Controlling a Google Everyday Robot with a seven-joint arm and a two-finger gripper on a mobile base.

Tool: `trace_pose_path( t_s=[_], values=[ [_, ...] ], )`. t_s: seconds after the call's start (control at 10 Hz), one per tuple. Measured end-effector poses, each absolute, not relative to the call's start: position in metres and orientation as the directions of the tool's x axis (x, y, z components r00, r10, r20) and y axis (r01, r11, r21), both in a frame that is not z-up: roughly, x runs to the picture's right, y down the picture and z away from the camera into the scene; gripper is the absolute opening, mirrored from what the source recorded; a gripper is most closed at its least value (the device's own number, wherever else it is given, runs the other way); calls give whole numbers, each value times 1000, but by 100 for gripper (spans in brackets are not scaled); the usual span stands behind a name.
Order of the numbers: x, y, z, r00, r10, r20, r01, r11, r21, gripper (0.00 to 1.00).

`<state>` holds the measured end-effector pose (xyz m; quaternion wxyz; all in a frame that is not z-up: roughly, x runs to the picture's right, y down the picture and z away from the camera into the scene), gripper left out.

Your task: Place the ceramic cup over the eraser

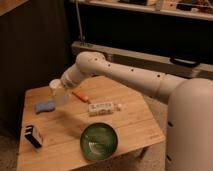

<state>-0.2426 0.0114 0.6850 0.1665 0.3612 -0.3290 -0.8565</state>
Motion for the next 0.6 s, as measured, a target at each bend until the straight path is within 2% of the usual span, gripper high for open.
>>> trace_pose_path(
  t_s=[0.6],
  values=[
    [-285,57,600,-642,-436,-631,-216,-686,695,0]
  ],
)
